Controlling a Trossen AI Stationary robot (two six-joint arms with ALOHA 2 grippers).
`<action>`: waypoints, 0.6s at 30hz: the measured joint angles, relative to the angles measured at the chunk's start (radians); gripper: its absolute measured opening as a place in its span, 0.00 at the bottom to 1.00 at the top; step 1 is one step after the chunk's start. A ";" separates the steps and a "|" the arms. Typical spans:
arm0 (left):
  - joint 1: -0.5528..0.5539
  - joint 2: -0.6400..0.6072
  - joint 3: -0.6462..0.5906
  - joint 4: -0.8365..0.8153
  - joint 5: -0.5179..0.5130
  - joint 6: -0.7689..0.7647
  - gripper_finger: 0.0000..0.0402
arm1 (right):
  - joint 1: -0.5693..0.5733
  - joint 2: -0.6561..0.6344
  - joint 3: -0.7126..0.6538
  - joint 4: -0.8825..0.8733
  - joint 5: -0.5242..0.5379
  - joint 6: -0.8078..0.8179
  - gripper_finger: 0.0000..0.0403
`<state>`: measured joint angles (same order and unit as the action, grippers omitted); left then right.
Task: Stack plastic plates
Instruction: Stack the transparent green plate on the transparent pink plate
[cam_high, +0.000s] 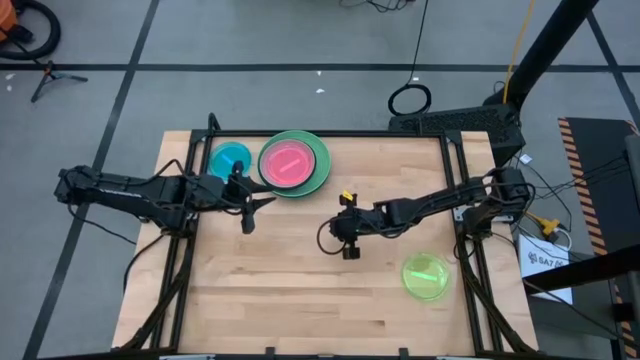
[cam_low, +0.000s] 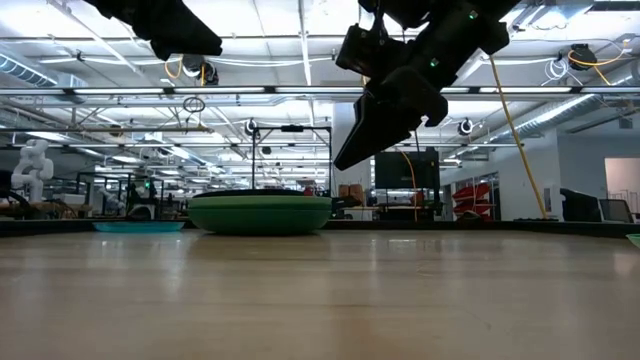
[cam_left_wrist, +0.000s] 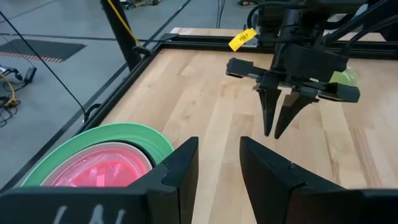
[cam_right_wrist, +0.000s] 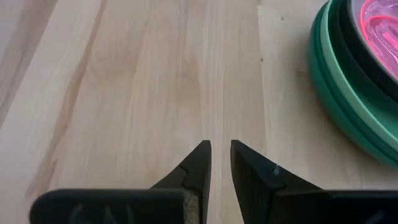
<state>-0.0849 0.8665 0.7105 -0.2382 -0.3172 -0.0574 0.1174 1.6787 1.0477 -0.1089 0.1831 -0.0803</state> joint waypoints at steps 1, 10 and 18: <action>0.000 0.000 0.000 0.000 0.000 0.000 0.31 | 0.001 0.000 0.000 0.000 0.000 0.007 0.13; 0.000 0.000 0.000 -0.023 0.000 0.000 0.31 | 0.002 0.000 0.000 -0.001 0.000 0.034 0.13; 0.000 0.000 0.000 -0.023 0.000 0.002 0.31 | 0.002 0.000 0.000 -0.001 -0.001 0.045 0.13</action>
<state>-0.0849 0.8661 0.7105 -0.2607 -0.3168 -0.0551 0.1196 1.6787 1.0477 -0.1103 0.1825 -0.0356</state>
